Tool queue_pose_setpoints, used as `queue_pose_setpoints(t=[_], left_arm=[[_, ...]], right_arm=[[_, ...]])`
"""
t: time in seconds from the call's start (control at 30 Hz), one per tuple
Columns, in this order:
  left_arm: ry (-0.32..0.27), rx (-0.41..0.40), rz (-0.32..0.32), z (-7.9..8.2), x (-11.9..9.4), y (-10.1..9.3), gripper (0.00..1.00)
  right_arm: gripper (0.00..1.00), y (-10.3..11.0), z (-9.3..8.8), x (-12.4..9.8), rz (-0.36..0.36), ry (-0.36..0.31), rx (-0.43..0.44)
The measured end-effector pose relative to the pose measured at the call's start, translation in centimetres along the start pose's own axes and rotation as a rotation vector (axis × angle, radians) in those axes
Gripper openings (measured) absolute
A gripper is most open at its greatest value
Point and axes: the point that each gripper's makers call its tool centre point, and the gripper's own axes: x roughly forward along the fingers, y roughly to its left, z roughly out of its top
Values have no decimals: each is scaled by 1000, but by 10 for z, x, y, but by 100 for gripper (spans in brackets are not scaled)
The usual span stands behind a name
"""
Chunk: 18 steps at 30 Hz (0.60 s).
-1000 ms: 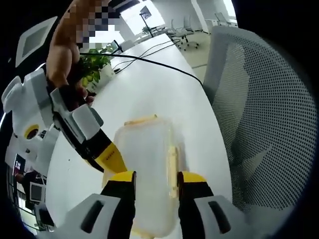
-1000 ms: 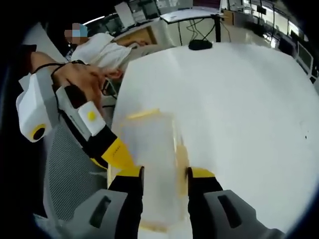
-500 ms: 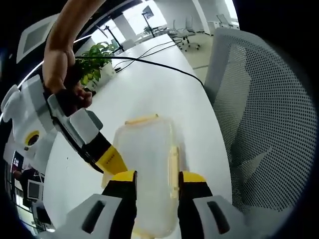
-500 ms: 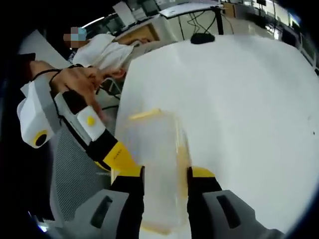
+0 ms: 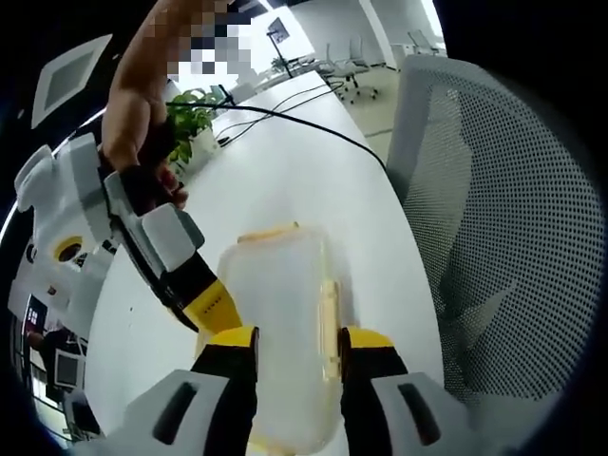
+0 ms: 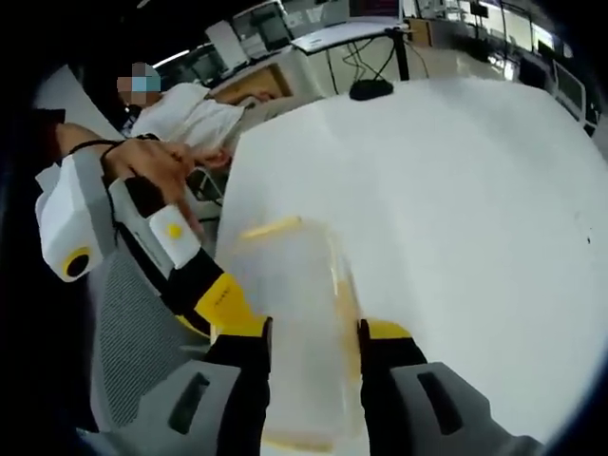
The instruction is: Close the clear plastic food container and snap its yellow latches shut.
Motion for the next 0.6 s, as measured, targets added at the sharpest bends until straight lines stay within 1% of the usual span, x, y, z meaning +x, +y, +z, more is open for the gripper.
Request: queue_pose_setpoints(t=[0.2,0.23,0.37,0.5,0.6], left_arm=[[2,-33,-9,0,-5,-4,29],[0,-38,-5,-1,-7,-4,30],[1,-70,7,-4,-14,-4,31],[8,-93,24,-10,-20,-1,32],[19,-120,38,-17,-25,2,33]], right_arm=[[33,2,0,-3,-33,6,-54],[34,1,1,-5,-43,-4,-66],[37,-4,3,-11,-89,-37,-69],[37,-3,1,-17,-100,-48,-66],[37,-3,-2,-25,-123,-59,-71]])
